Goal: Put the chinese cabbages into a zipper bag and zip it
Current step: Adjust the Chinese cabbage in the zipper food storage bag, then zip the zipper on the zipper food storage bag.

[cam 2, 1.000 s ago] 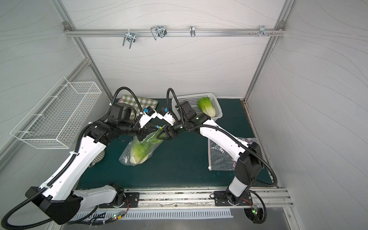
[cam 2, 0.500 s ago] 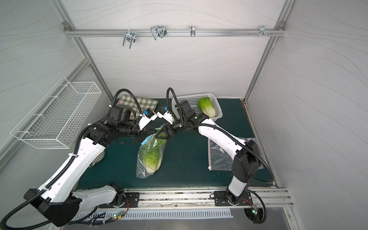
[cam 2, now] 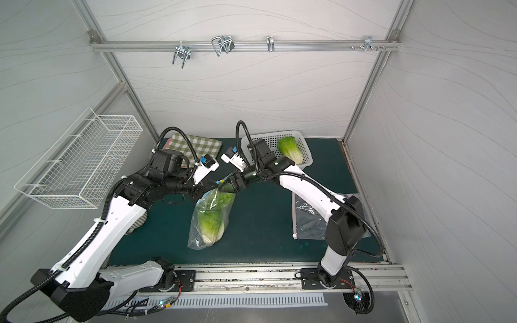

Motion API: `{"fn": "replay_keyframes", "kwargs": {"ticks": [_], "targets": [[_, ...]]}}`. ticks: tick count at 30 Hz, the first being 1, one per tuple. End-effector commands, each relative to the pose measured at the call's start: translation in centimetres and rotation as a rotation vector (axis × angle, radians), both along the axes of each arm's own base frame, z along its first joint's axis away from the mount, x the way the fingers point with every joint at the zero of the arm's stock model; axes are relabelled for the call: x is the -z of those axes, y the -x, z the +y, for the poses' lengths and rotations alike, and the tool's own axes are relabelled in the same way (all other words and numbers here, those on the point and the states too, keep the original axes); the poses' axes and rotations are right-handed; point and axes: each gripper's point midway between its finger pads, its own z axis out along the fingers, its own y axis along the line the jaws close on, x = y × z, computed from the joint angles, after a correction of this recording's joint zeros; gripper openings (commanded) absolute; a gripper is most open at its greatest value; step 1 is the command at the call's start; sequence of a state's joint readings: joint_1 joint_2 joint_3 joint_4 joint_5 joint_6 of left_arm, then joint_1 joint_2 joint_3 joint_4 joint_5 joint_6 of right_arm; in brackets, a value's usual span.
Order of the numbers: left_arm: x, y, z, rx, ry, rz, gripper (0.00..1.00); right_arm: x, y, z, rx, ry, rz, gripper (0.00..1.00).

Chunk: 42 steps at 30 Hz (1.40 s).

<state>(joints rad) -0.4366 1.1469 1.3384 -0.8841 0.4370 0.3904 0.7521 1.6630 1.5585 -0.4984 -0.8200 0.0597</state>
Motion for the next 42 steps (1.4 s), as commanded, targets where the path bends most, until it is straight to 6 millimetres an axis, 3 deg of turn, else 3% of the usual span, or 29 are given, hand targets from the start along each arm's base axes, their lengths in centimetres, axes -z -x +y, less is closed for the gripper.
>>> {"fn": "replay_keyframes", "kwargs": {"ticks": [1, 7, 10, 13, 16, 22, 35, 38, 42], "targets": [[-3.6, 0.2, -0.2, 0.029, 0.048, -0.112, 0.0, -3.2, 0.4, -2.6, 0.015, -0.015, -0.058, 0.78], [-3.3, 0.2, -0.2, 0.028, 0.038, -0.092, 0.0, -6.1, 0.0, -5.7, 0.06, 0.0, -0.238, 0.71], [-3.5, 0.2, -0.8, 0.042, 0.045, -0.085, 0.0, -6.0, -0.5, -5.9, 0.079, 0.035, -0.336, 0.55], [-3.8, 0.3, -1.3, 0.06, 0.051, -0.082, 0.0, -4.5, -0.6, -4.8, 0.068, 0.105, -0.445, 0.43], [-4.0, 0.5, -1.4, 0.069, 0.048, -0.085, 0.0, -3.6, -0.2, -3.2, 0.035, 0.142, -0.534, 0.43], [-4.1, 0.8, -1.7, 0.082, 0.055, -0.082, 0.0, -3.6, 0.3, -1.1, -0.007, 0.108, -0.572, 0.45], [-3.9, 0.7, -2.0, 0.09, 0.06, -0.077, 0.0, -2.9, 0.5, 0.2, -0.055, 0.083, -0.547, 0.38], [-3.8, 0.6, -2.0, 0.087, 0.055, -0.08, 0.0, -2.8, 0.7, 0.2, -0.07, 0.077, -0.555, 0.45], [-3.8, 0.6, -2.1, 0.09, 0.059, -0.082, 0.0, -2.9, 1.2, 0.1, -0.087, 0.05, -0.575, 0.47]]}}
